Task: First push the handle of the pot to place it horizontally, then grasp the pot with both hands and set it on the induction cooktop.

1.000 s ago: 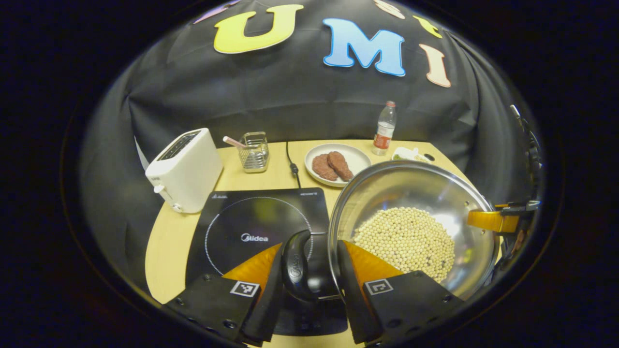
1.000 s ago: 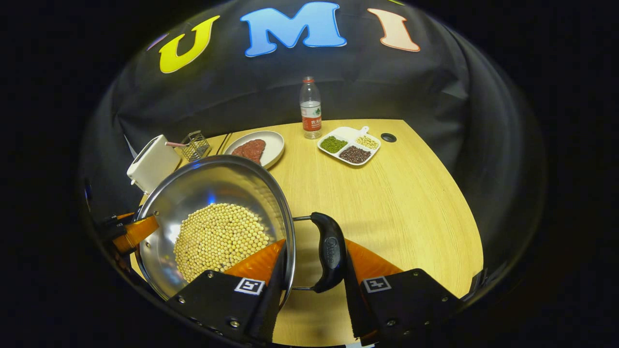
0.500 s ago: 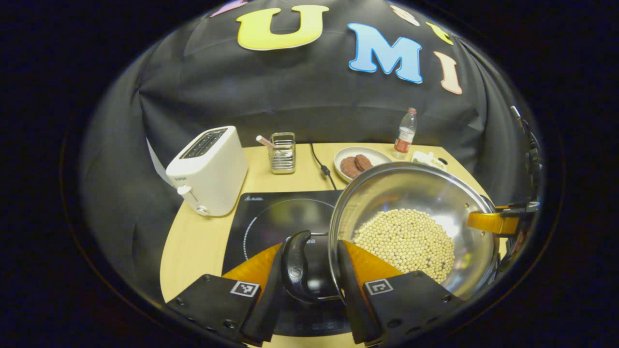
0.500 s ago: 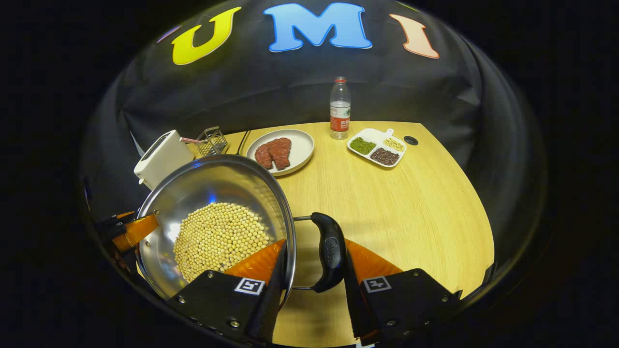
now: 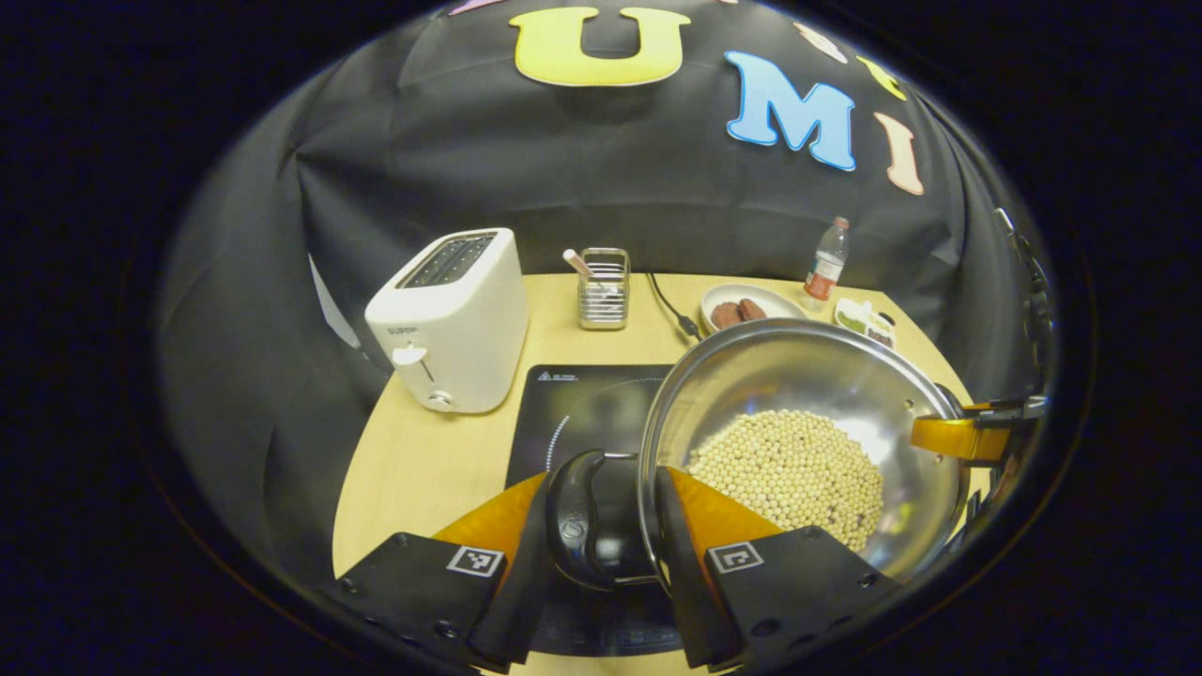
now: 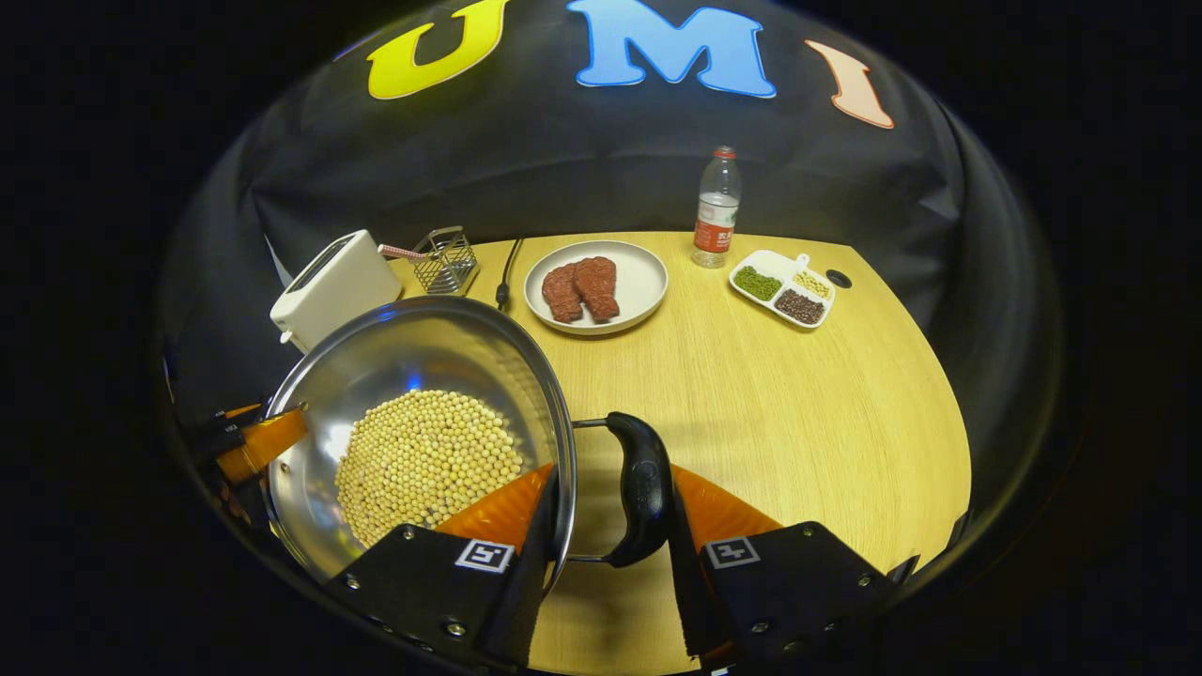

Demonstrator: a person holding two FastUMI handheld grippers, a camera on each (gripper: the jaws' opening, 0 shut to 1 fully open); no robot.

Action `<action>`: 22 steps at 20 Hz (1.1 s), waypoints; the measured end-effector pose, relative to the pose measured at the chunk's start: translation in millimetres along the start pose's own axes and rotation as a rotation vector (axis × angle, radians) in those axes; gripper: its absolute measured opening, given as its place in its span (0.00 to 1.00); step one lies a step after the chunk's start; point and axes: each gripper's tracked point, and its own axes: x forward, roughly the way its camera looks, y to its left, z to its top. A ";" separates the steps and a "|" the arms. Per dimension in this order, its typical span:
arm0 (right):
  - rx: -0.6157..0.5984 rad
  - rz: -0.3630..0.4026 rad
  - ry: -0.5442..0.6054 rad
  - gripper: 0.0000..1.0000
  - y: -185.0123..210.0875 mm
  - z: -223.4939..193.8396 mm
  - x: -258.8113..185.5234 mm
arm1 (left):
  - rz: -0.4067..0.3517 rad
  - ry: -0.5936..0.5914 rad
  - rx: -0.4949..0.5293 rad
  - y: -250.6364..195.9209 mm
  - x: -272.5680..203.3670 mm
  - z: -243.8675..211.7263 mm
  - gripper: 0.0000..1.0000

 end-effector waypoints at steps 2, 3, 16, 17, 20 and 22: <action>-0.002 -0.001 -0.002 0.59 9.4 3.0 2.7 | 0.003 -0.005 -0.005 10.4 2.1 1.6 0.67; -0.004 -0.001 0.000 0.59 14.2 4.4 4.8 | 0.005 -0.006 -0.004 15.3 3.3 3.3 0.67; -0.008 0.014 0.021 0.60 72.3 15.3 38.4 | 0.032 0.000 0.001 80.2 32.5 13.3 0.64; -0.010 0.011 0.022 0.60 74.4 15.2 40.5 | 0.030 0.001 0.004 82.6 36.5 12.4 0.67; -0.004 0.006 0.029 0.59 79.6 14.1 48.6 | 0.030 0.000 0.010 88.7 48.1 11.5 0.62; 0.000 0.003 0.031 0.60 82.5 8.2 47.5 | 0.027 0.002 0.010 88.1 46.0 11.2 0.65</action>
